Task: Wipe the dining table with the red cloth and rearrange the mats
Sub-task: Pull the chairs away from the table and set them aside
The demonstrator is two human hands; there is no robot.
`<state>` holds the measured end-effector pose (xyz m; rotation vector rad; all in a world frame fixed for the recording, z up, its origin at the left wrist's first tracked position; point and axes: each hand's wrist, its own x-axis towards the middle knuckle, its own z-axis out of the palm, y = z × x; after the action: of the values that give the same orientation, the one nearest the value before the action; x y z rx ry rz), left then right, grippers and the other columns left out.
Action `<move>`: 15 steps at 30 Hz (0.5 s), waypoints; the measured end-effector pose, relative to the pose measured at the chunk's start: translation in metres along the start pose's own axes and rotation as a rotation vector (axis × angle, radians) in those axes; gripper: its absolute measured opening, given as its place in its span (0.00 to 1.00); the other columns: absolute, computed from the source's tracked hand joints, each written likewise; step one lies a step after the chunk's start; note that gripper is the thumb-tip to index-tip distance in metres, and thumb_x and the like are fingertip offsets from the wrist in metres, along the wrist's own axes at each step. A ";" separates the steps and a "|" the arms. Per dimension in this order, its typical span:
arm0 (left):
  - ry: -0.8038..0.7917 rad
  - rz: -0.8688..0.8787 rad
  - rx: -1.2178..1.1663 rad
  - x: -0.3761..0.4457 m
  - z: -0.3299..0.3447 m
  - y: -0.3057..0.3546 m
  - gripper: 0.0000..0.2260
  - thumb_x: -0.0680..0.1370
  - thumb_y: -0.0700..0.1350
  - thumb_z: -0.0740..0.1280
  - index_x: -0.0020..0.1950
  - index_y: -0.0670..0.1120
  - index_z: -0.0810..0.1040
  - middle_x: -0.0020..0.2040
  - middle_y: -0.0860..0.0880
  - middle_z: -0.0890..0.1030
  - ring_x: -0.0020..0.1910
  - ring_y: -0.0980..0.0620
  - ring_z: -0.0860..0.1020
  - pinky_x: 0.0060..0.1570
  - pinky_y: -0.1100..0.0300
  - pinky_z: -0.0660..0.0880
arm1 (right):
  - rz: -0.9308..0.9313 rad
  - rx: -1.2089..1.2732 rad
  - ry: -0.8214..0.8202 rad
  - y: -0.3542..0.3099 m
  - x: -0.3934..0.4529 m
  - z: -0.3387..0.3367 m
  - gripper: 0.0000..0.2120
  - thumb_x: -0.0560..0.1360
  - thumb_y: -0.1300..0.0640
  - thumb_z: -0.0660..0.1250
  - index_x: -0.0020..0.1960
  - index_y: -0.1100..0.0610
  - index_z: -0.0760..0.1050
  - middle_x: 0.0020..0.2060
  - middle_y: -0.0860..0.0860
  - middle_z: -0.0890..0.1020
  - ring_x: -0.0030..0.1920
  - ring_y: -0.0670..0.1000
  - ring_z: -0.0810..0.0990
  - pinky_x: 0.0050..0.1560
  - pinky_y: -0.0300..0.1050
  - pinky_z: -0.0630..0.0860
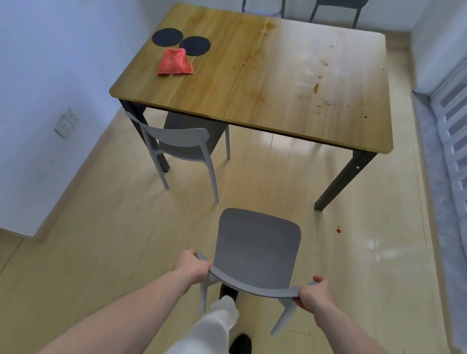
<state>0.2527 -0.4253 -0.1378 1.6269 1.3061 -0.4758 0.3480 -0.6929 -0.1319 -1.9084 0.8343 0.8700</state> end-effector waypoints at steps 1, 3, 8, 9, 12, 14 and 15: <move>0.003 -0.005 0.002 0.007 0.000 0.007 0.20 0.76 0.42 0.73 0.37 0.54 0.62 0.52 0.42 0.82 0.53 0.40 0.82 0.58 0.43 0.81 | -0.006 -0.009 0.020 -0.009 0.002 -0.001 0.30 0.78 0.72 0.64 0.77 0.61 0.61 0.70 0.65 0.70 0.62 0.68 0.76 0.48 0.58 0.82; -0.009 -0.016 -0.032 0.021 0.001 0.020 0.15 0.75 0.43 0.73 0.40 0.54 0.67 0.54 0.41 0.82 0.49 0.42 0.81 0.58 0.44 0.79 | -0.024 -0.026 0.052 -0.025 0.008 -0.001 0.30 0.78 0.72 0.65 0.78 0.61 0.62 0.69 0.65 0.71 0.60 0.67 0.78 0.49 0.58 0.83; -0.019 -0.087 -0.121 0.093 0.012 0.045 0.39 0.67 0.45 0.72 0.78 0.43 0.68 0.69 0.41 0.77 0.62 0.39 0.79 0.62 0.44 0.79 | -0.027 -0.052 0.113 -0.063 0.027 0.005 0.28 0.79 0.67 0.65 0.77 0.60 0.63 0.52 0.60 0.79 0.40 0.58 0.82 0.47 0.56 0.84; -0.007 -0.099 -0.124 0.095 0.012 0.053 0.36 0.70 0.42 0.71 0.78 0.43 0.68 0.70 0.41 0.76 0.64 0.38 0.78 0.64 0.44 0.77 | -0.018 -0.057 0.118 -0.069 0.027 0.006 0.29 0.79 0.66 0.65 0.77 0.59 0.63 0.49 0.59 0.79 0.39 0.58 0.83 0.49 0.57 0.84; 0.031 -0.105 -0.102 0.084 0.004 0.095 0.28 0.77 0.38 0.67 0.78 0.43 0.68 0.73 0.40 0.74 0.69 0.37 0.75 0.69 0.45 0.73 | 0.001 -0.079 0.143 -0.094 0.039 0.011 0.31 0.79 0.66 0.65 0.79 0.58 0.59 0.59 0.63 0.80 0.40 0.59 0.84 0.50 0.59 0.84; 0.017 -0.111 -0.078 0.084 0.002 0.116 0.28 0.78 0.39 0.65 0.78 0.43 0.67 0.73 0.41 0.74 0.69 0.38 0.74 0.71 0.46 0.71 | 0.005 -0.079 0.181 -0.113 0.045 0.012 0.31 0.79 0.67 0.62 0.80 0.58 0.57 0.58 0.63 0.79 0.38 0.58 0.83 0.48 0.59 0.84; 0.010 -0.116 -0.092 0.086 0.002 0.126 0.28 0.78 0.39 0.65 0.79 0.43 0.66 0.73 0.41 0.73 0.70 0.38 0.74 0.71 0.47 0.71 | 0.008 -0.060 0.193 -0.121 0.049 0.012 0.32 0.79 0.68 0.62 0.80 0.58 0.56 0.55 0.62 0.79 0.38 0.59 0.83 0.48 0.59 0.84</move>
<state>0.3971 -0.3772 -0.1514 1.4847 1.4153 -0.4710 0.4696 -0.6429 -0.1259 -2.0673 0.9398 0.7305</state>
